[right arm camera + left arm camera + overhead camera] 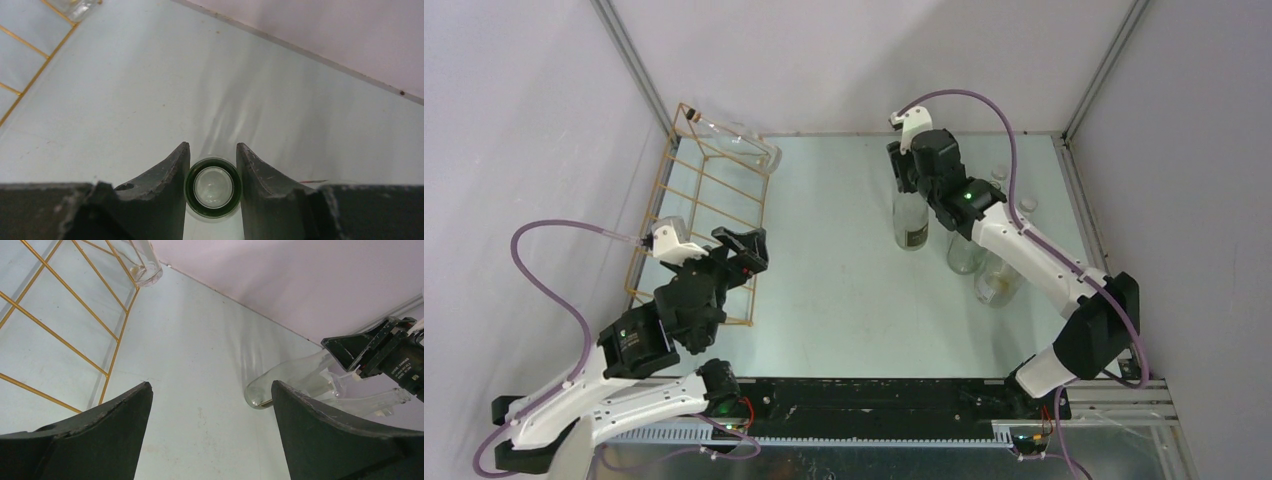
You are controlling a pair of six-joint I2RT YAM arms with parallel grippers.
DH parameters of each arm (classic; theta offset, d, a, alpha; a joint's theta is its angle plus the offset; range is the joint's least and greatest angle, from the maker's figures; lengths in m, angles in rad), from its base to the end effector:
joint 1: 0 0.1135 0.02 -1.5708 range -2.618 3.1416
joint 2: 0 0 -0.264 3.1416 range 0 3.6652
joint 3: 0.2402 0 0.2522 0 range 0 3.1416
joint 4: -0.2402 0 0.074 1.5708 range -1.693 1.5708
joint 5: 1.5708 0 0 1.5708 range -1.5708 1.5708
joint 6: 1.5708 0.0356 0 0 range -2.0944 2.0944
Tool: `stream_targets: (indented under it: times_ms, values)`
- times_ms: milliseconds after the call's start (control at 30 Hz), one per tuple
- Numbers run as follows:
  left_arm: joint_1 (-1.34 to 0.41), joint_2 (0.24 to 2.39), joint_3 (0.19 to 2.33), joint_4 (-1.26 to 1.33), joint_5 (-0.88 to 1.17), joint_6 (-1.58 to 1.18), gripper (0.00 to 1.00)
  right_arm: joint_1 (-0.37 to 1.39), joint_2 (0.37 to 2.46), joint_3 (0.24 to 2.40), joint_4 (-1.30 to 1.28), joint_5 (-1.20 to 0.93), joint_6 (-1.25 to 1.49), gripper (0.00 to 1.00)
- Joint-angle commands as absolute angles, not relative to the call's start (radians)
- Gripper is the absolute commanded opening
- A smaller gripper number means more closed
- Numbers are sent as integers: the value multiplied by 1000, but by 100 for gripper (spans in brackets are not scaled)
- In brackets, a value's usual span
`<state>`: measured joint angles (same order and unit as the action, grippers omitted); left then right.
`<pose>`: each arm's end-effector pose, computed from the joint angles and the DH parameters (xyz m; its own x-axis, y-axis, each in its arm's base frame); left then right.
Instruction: Take the wine bottle off the wine rack
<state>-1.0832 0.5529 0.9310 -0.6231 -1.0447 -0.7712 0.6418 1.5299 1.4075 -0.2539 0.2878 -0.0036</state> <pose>0.0694 -0.0651 0.3760 -0.1167 -0.5269 -0.8419 -0.0429 0.8495 -0.5258 0.2946 0.2076 0.3672 -0.2931 -0.2233 -0.9297 -0.3636 0.9253 -0.1077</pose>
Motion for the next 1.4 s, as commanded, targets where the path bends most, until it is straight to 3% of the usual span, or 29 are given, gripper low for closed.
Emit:
stream_targets:
  times_ms: [0,533,1300,1367]
  values:
    - [-1080,539,926,-639,-1080,-815,95,585,1524,1531,-176,308,-34,0]
    - [-1080,565,928,-642,-1075,-830,95,436,1528,1564,-269,333,82,0]
    - [-1080,584,929,-630,-1067,-827,95,365,1446,1478,-302,378,169,0]
    - [-1080,581,923,-630,-1064,-830,95,365,1444,1469,-308,372,171,3]
